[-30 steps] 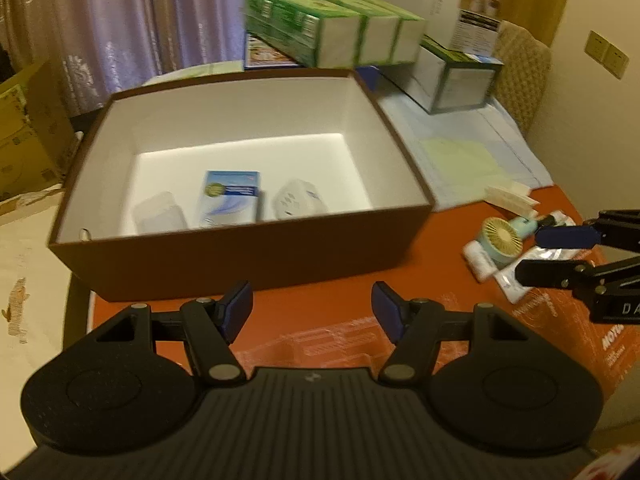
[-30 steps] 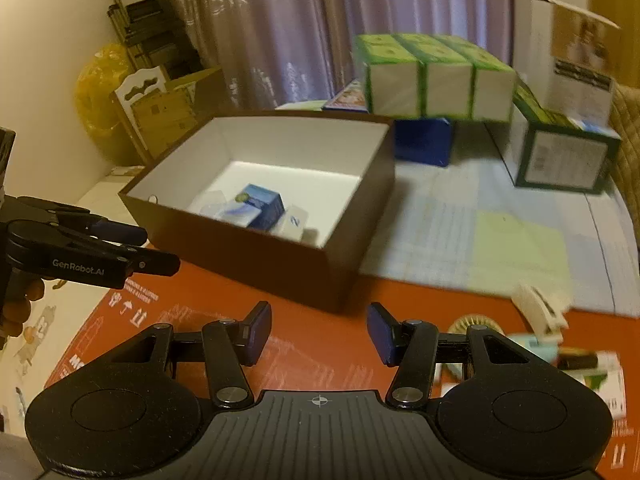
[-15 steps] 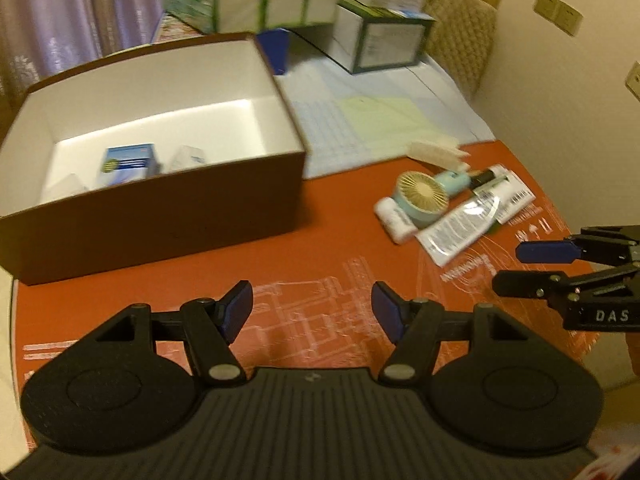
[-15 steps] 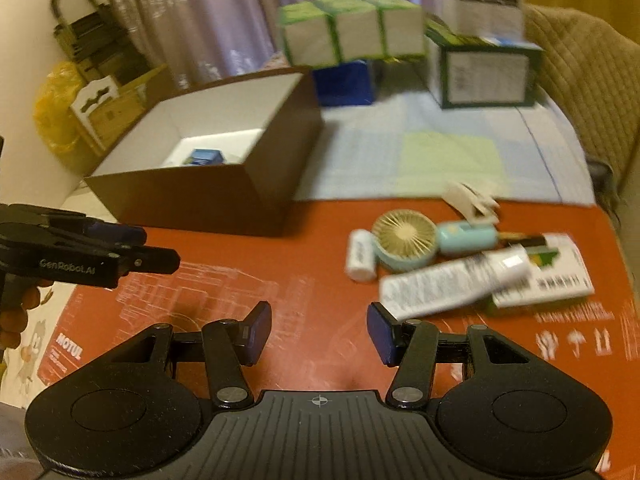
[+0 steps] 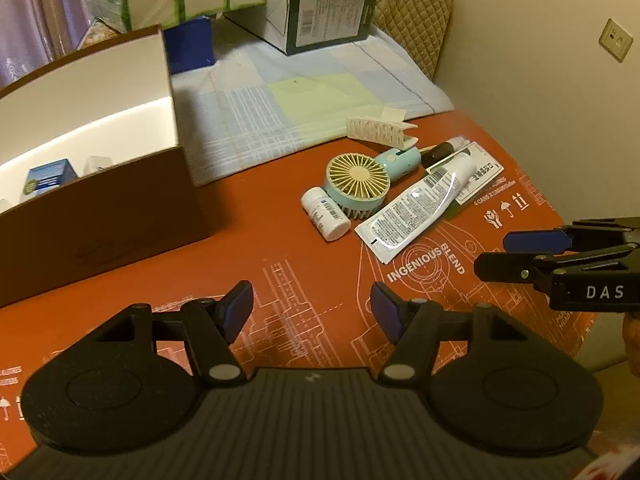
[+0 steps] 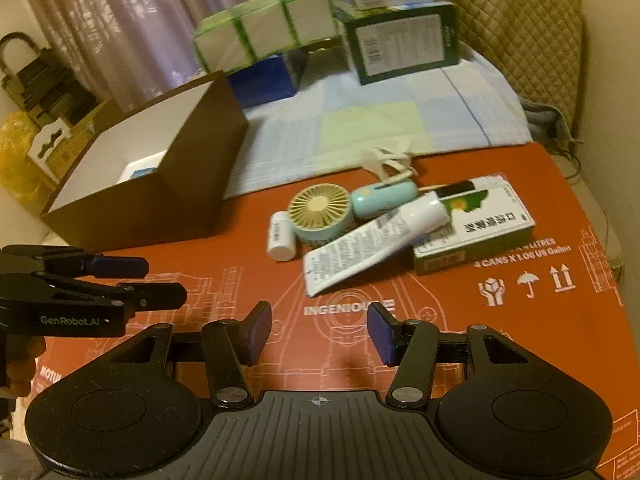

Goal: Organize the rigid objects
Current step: 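Withdraw both open tools from the box back over the table, then grasp the white pill bottle with the left tool while the right tool grasps the blue tube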

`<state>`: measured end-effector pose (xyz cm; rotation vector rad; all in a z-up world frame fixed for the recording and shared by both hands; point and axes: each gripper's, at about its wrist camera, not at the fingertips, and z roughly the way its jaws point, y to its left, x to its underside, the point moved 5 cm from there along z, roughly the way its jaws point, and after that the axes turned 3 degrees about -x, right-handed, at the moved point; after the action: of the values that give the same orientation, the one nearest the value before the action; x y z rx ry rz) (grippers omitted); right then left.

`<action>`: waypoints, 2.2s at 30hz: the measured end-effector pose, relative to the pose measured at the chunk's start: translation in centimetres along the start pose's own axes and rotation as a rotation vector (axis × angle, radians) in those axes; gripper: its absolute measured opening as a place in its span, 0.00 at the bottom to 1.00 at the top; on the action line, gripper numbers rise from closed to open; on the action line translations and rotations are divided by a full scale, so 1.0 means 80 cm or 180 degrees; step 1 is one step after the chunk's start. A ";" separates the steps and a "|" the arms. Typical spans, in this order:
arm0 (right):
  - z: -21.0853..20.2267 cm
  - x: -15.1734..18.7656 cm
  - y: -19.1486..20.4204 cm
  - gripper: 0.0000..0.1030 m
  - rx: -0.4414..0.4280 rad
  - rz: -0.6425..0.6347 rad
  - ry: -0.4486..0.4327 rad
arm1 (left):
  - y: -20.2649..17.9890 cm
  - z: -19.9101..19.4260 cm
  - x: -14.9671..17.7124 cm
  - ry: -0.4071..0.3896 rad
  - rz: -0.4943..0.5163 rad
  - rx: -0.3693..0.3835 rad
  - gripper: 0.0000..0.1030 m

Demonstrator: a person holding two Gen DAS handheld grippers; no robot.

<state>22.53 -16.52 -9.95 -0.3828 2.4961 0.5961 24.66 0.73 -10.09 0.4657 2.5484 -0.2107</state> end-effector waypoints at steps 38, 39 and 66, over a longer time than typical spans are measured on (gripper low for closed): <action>0.083 -0.033 -0.076 0.21 -0.0059 0.1124 -0.0244 | -0.018 0.129 -0.060 0.0121 -0.0169 -0.0071 0.31; 0.083 -0.033 -0.077 0.16 -0.0064 0.1129 -0.0246 | -0.017 0.130 -0.060 0.0124 -0.0178 -0.0061 0.26; 0.097 -0.031 -0.026 0.09 0.0369 0.0030 0.0269 | 0.006 0.113 -0.024 0.0182 -0.0138 -0.0155 0.22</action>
<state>28.75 -14.20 -15.15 -0.3591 2.6000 0.4446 30.71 -1.56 -16.75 0.4033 2.6150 -0.1527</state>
